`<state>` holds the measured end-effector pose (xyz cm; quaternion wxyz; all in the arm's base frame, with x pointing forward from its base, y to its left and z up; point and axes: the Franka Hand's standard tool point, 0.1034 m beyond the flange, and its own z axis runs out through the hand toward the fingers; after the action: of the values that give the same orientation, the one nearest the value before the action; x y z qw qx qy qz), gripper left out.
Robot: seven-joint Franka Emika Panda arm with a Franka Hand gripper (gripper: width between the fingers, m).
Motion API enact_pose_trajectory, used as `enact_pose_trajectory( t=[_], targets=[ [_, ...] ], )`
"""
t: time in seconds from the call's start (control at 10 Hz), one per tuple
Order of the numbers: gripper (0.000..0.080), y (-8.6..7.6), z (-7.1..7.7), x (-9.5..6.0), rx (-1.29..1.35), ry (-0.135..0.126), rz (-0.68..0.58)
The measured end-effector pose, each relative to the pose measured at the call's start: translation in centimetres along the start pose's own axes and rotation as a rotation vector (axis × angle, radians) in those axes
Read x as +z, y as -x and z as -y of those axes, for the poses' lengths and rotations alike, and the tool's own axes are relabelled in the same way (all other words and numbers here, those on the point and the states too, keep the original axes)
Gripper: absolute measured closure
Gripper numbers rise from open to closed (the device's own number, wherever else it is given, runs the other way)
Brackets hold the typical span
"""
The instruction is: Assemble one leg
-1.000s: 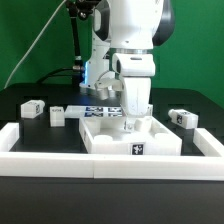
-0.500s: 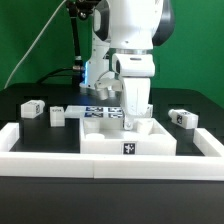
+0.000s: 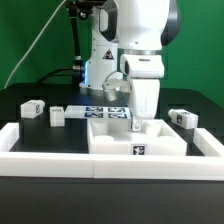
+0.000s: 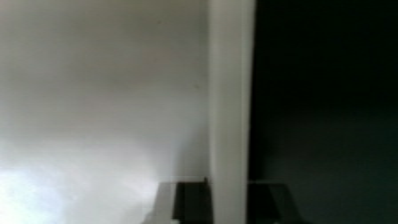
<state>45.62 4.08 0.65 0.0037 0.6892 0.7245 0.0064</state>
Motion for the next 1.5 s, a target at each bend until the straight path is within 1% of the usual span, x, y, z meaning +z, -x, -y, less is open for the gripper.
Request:
enact_pose_trajectory(
  t=[0.2,0.3,0.5,0.6,0.9,1.0,1.1,1.3,1.4,1.5],
  targets=[
    [0.0739,-1.3,-1.1,0.0,0.018,0.003,-0.003],
    [0.0739,-2.4,-1.7,0.0,0.027,0.011,-0.01],
    [0.0739,-4.1,-2.4,0.0,0.068,0.018,-0.017],
    [0.0739,-4.6,-2.8,0.0,0.075,0.022,-0.019],
    [0.0739,-4.6,-2.9,0.0,0.07,0.018,-0.016],
    [0.0664,-4.6,-2.9,0.0,0.07,0.018,-0.016],
    [0.0664,-4.6,-2.9,0.0,0.071,0.018,-0.016],
    [0.0299,-4.6,-2.9,0.0,0.071,0.018,-0.016],
    [0.0198,-4.6,-2.9,0.0,0.071,0.017,-0.016],
    [0.0198,-4.6,-2.9,0.0,0.071,0.017,-0.016]
  ],
)
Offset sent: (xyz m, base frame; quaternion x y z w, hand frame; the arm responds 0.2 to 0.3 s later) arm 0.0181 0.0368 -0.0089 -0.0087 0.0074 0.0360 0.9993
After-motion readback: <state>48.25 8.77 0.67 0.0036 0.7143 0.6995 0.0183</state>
